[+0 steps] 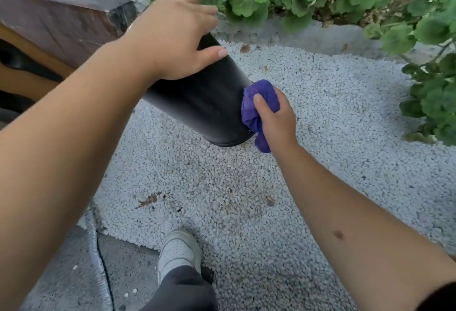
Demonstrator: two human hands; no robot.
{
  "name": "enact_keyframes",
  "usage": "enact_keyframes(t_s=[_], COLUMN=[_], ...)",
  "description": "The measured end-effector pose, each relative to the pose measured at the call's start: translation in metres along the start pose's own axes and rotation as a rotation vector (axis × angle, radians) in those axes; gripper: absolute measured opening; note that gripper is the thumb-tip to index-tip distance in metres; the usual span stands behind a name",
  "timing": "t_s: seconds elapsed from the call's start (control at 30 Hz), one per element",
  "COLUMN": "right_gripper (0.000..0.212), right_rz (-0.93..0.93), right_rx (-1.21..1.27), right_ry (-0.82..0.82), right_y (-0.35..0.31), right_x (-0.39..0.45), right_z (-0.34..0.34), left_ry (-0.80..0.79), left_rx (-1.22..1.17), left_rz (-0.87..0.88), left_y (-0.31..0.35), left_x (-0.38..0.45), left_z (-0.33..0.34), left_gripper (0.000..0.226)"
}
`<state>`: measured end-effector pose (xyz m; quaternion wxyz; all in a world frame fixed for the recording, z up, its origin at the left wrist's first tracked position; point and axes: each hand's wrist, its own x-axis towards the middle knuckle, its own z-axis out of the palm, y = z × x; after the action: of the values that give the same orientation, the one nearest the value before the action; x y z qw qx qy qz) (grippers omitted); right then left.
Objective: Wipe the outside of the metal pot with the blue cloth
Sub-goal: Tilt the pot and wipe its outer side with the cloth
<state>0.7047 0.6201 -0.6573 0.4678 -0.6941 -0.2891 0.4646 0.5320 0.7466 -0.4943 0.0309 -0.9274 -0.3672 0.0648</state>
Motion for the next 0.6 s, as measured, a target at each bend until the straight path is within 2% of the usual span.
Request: enact_keyframes(t_s=[0.1, 0.2, 0.23, 0.3, 0.37, 0.47, 0.53, 0.6], right_gripper=[0.026, 0.054, 0.056, 0.048, 0.039, 0.044, 0.046, 0.061], right_rz=[-0.055, 0.107, 0.160, 0.219, 0.228, 0.261, 0.264, 0.309], right_rx=[-0.028, 0.169, 0.153, 0.085, 0.001, -0.009, 0.076, 0.145], right_ry=[0.099, 0.140, 0.172, 0.215, 0.088, -0.325, -0.349, -0.201], right_y=[0.016, 0.031, 0.035, 0.043, 0.053, 0.061, 0.065, 0.067], right_x=[-0.011, -0.036, -0.047, -0.067, -0.085, -0.117, -0.129, -0.119], right_z=[0.006, 0.023, 0.030, 0.038, 0.048, 0.068, 0.077, 0.074], left_ry=[0.000, -0.037, -0.049, -0.061, -0.094, -0.133, -0.118, -0.084], left_rx=[0.065, 0.100, 0.105, 0.105, 0.080, 0.053, 0.008, -0.099], left_rz=[-0.067, -0.093, -0.084, -0.065, -0.051, -0.053, -0.066, -0.079], left_y=[0.002, 0.008, 0.014, 0.026, 0.040, 0.056, 0.058, 0.057], left_x=[0.018, 0.035, 0.042, 0.055, 0.067, 0.082, 0.087, 0.086], left_z=[-0.001, 0.000, 0.000, -0.001, 0.001, 0.006, 0.009, 0.006], left_gripper=[0.076, 0.080, 0.080, 0.076, 0.078, 0.080, 0.077, 0.078])
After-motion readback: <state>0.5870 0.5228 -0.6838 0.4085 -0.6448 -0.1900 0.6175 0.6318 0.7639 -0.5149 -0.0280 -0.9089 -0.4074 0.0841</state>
